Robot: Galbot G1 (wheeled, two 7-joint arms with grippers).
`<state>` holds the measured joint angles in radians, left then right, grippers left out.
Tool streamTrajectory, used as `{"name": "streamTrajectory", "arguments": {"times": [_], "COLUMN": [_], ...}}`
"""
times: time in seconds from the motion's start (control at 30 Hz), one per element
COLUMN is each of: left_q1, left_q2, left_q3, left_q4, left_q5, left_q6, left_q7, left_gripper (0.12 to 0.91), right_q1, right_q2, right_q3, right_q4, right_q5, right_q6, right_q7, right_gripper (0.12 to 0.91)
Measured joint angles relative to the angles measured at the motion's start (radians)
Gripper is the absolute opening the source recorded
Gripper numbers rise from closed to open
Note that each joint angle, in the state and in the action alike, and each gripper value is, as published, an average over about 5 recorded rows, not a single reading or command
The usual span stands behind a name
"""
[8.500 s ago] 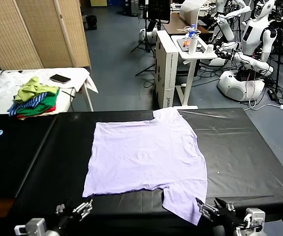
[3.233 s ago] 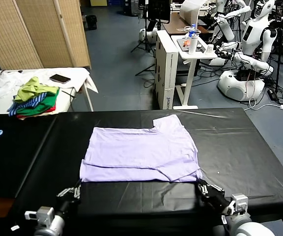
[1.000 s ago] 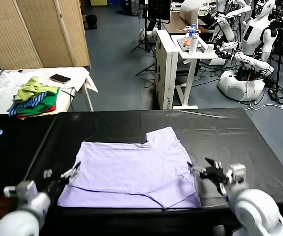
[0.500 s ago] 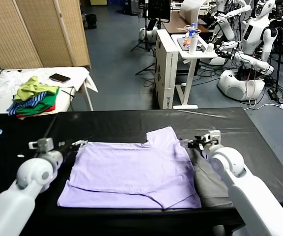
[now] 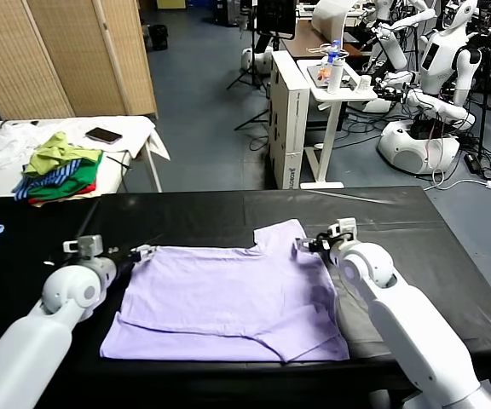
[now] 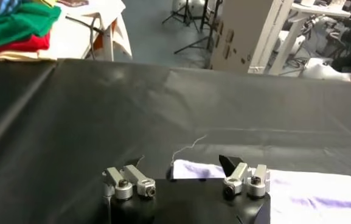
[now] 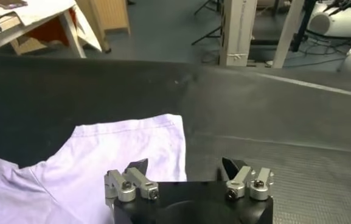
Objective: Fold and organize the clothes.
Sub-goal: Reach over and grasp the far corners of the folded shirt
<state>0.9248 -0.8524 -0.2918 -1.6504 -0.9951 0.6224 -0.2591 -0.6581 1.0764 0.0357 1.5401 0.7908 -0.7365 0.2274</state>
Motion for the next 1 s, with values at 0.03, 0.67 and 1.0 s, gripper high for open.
{"name": "streamTrajectory", "arguments": {"times": [0.03, 0.67, 1.0], "left_q1": [-0.002, 0.000, -0.003], "left_q2": [0.000, -0.003, -0.010], "left_q3": [0.001, 0.008, 0.001], "left_q4": [0.003, 0.013, 0.009], "left_q5": [0.001, 0.007, 0.018], "left_q6": [0.001, 0.013, -0.003], "left_q7": [0.000, 0.021, 0.032], "left_gripper": [0.883, 0.200, 0.144], "right_q1": [0.000, -0.025, -0.057], "right_q2": [0.001, 0.016, 0.009], "right_q3": [-0.001, 0.009, 0.040], "right_q4": [0.000, -0.005, 0.024], "right_q5": [0.000, -0.020, -0.027], "right_q6": [0.000, 0.001, 0.092], "right_q7": [0.000, -0.010, -0.024], "right_gripper": [0.759, 0.172, 0.147]}}
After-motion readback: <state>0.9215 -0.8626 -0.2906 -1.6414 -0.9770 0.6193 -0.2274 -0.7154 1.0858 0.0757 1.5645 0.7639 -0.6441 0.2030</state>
